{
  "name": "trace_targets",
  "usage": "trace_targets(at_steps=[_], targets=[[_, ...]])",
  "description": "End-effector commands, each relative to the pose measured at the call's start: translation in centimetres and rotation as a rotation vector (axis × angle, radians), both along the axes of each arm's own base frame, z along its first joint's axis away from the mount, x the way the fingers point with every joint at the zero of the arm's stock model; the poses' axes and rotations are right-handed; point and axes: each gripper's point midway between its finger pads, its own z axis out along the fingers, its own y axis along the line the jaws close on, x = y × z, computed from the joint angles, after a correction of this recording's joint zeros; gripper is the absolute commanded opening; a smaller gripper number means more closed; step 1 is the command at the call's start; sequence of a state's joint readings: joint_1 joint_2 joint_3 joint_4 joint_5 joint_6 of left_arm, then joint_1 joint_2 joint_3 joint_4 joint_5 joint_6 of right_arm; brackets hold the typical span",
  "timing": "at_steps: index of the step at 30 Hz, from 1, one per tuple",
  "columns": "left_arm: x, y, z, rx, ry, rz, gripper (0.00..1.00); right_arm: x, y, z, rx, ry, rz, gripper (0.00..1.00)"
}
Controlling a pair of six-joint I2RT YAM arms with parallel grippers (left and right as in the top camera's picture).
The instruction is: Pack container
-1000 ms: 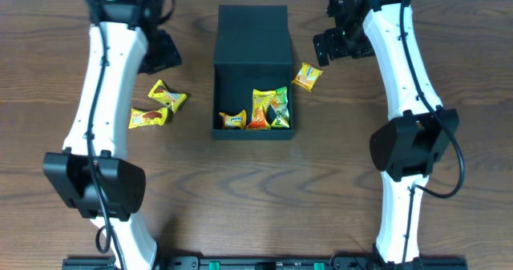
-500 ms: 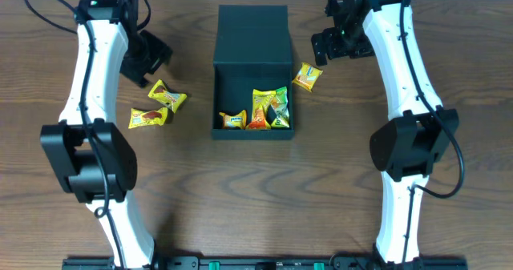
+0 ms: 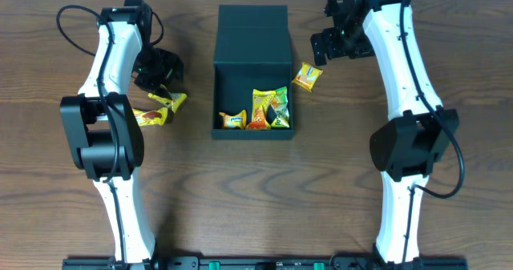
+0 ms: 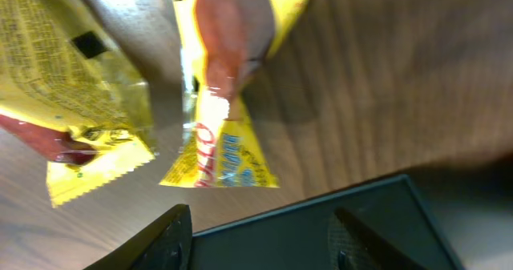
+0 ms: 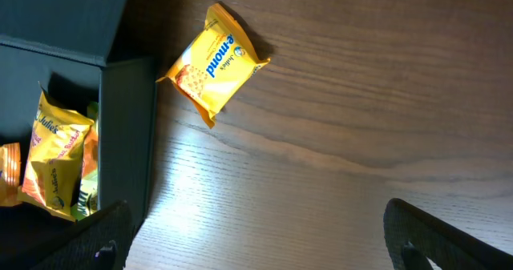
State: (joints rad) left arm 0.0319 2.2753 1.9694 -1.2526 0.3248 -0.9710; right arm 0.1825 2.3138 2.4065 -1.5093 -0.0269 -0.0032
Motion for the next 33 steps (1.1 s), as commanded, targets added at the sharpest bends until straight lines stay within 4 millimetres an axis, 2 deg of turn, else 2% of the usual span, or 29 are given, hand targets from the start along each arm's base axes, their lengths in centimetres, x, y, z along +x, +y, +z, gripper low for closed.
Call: trace_targets(at_steps=[1, 4, 13, 20, 28, 33], targets=[[-1.4, 1.4, -0.8, 0.068, 0.065, -0.010, 0.56, 0.0, 0.5, 1.9, 0.015, -0.045, -0.009, 0.99], [-2.2, 2.5, -0.8, 0.108, 0.095, -0.030, 0.56, 0.1, 0.5, 1.9, 0.015, -0.049, -0.009, 0.99], [-1.4, 3.8, -1.1, 0.138, 0.056, -0.058, 0.56, 0.1, 0.5, 1.9, 0.016, -0.051, -0.009, 0.99], [-1.3, 3.5, -1.5, 0.136, 0.060, -0.065, 0.56, 0.2, 0.5, 1.9, 0.016, -0.052, -0.009, 0.99], [-0.2, 3.5, -1.8, 0.142, 0.015, -0.064, 0.56, 0.2, 0.5, 1.9, 0.016, -0.052, -0.008, 0.99], [-0.4, 2.9, -2.8, 0.139, 0.026, -0.078, 0.57, 0.2, 0.5, 1.9, 0.016, -0.052, -0.008, 0.99]])
